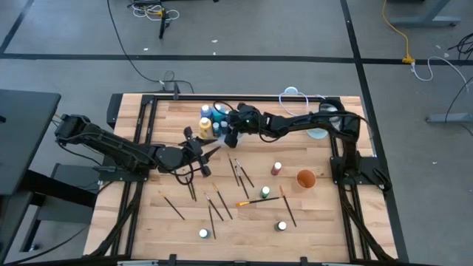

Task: Pick & Place Paint Supplies
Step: Put the blue paint bottle into the white bin, then put the red paint bottle into the white bin

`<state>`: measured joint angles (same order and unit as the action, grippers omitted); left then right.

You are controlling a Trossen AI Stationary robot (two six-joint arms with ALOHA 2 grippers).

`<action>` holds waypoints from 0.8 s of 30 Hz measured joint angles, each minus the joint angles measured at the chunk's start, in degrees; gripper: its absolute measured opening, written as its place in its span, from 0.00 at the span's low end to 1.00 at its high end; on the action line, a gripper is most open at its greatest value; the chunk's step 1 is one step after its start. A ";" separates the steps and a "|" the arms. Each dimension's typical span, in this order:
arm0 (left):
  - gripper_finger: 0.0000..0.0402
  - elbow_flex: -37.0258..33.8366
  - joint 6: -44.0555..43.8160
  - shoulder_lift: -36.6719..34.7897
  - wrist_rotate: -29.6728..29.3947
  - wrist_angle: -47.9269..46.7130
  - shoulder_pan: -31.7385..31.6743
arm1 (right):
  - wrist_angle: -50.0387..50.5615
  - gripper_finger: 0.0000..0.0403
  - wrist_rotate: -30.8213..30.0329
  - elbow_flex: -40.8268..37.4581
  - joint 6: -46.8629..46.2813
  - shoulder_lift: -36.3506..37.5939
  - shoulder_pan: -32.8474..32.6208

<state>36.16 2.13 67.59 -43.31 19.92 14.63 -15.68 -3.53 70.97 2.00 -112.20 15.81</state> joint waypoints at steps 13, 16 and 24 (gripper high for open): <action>0.33 0.00 -1.54 0.02 7.50 0.04 0.02 | 17.77 0.41 -0.07 0.01 -0.98 11.80 -5.52; 0.33 0.00 -1.86 0.02 7.50 0.04 0.00 | 22.71 0.41 -0.02 0.01 -0.98 14.85 -8.04; 0.33 0.00 -1.92 0.01 7.52 0.05 0.01 | 38.17 0.43 -1.12 0.01 -2.23 21.84 -15.45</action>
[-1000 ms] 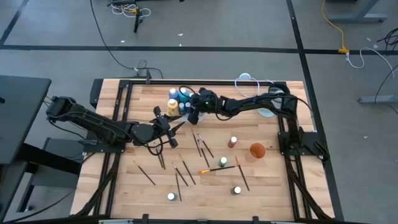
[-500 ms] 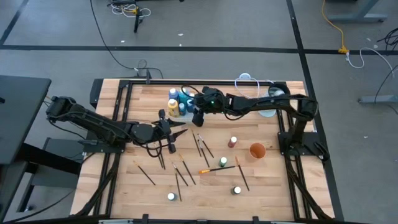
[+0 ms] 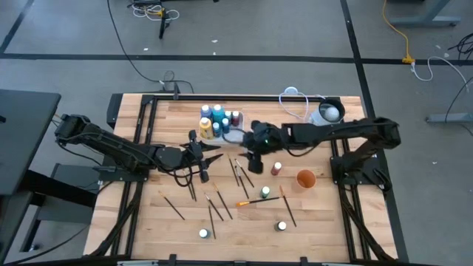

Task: Pick & Place Paint Supplies
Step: Put the red paint bottle into the white bin

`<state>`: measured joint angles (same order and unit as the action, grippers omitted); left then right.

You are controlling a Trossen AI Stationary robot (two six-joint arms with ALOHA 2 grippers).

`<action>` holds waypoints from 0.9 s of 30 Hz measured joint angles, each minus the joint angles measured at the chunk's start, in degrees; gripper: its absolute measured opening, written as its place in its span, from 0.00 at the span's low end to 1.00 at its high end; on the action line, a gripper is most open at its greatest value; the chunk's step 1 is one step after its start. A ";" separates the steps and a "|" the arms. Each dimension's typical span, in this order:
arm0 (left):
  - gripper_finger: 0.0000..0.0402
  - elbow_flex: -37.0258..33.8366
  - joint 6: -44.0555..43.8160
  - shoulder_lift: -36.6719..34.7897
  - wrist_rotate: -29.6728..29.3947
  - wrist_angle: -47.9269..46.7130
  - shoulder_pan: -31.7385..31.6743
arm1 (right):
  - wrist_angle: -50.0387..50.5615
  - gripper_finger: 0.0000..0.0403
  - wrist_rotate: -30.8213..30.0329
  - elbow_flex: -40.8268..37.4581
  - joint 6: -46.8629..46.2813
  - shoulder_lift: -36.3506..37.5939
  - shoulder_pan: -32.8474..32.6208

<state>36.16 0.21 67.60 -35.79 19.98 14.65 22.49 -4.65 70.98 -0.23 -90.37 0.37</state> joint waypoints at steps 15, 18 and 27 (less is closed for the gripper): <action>0.33 -0.02 0.00 0.01 -0.02 0.13 0.01 | 22.31 0.44 -5.35 -5.55 -12.83 1.29 -4.74; 0.33 -0.02 0.48 0.01 -0.03 0.33 0.01 | 22.68 0.44 -6.42 -7.25 -13.54 1.27 -4.55; 0.33 -0.04 2.59 -0.01 -0.11 0.51 -0.01 | 24.13 0.44 -1.92 -10.11 -18.63 1.25 -4.33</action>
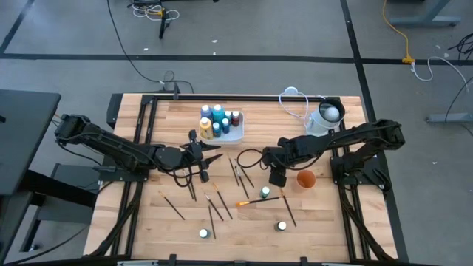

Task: Pick & Place Paint Supplies
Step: Put the red paint bottle into the white bin

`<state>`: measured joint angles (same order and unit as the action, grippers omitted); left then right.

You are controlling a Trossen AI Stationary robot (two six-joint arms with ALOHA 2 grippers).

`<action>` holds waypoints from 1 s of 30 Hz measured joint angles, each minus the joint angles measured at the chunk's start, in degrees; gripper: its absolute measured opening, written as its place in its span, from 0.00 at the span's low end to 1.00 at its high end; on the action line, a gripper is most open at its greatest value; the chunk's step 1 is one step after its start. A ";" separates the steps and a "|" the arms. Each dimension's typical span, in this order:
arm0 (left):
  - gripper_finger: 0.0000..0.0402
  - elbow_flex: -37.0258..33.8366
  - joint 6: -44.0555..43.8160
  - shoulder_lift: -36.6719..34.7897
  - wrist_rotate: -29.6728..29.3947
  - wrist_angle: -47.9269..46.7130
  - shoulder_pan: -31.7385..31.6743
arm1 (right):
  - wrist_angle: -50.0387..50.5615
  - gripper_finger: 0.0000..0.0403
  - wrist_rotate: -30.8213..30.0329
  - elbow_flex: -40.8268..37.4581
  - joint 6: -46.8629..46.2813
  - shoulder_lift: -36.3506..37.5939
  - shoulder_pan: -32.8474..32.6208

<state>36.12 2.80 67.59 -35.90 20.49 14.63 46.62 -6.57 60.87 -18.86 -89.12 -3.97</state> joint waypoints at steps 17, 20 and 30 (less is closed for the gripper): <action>0.33 0.00 2.59 0.01 -0.04 0.87 0.00 | 2.64 0.44 1.57 -0.03 -1.65 0.00 -0.01; 0.33 0.00 2.59 0.02 -0.04 0.87 0.00 | 2.62 0.42 1.12 -0.03 -1.22 0.00 0.00; 0.33 0.00 4.49 0.02 -0.04 1.32 0.00 | -7.88 0.28 4.27 -0.09 4.37 -0.12 0.04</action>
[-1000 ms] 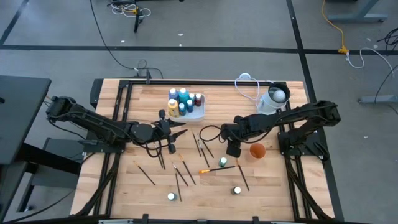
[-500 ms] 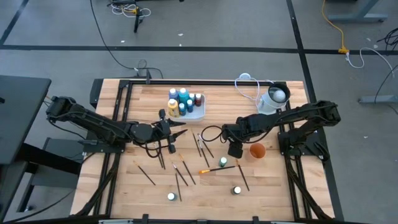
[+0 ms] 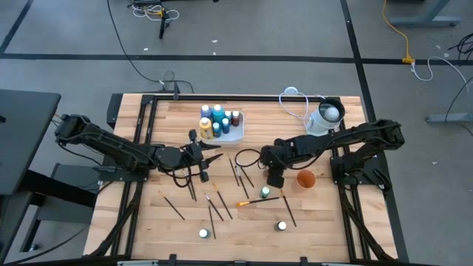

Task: Pick & Place Paint Supplies
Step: Put the red paint bottle into the white bin

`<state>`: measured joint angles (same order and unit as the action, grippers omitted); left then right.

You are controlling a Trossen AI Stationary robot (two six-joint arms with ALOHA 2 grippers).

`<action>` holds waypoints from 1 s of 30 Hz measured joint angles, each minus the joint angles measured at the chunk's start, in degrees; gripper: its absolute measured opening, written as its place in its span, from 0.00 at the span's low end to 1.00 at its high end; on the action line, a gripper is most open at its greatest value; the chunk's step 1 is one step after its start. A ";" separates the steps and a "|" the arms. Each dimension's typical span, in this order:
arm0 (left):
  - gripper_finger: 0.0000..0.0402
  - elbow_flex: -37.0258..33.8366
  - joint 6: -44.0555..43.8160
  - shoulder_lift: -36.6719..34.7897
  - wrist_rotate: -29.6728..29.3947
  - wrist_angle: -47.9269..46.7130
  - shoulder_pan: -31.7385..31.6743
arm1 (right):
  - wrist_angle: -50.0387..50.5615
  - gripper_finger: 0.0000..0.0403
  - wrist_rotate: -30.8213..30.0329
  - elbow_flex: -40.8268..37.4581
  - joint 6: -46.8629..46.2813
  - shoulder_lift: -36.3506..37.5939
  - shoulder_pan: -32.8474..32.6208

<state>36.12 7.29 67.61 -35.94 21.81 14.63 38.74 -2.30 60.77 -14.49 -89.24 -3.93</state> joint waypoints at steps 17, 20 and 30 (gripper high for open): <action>0.33 0.02 1.70 -0.02 0.02 1.84 -0.14 | -32.26 0.30 -8.05 7.73 19.36 0.00 8.17; 0.33 0.02 3.96 -0.02 0.00 2.07 -0.47 | -28.04 0.30 -8.13 13.17 20.41 -0.87 9.58; 0.33 0.04 2.52 0.00 -0.59 1.98 -2.60 | -13.64 0.30 -11.89 23.93 21.88 -12.16 15.92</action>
<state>36.16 9.81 67.61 -36.54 23.79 12.03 25.09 -14.18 84.71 7.38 -101.40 11.99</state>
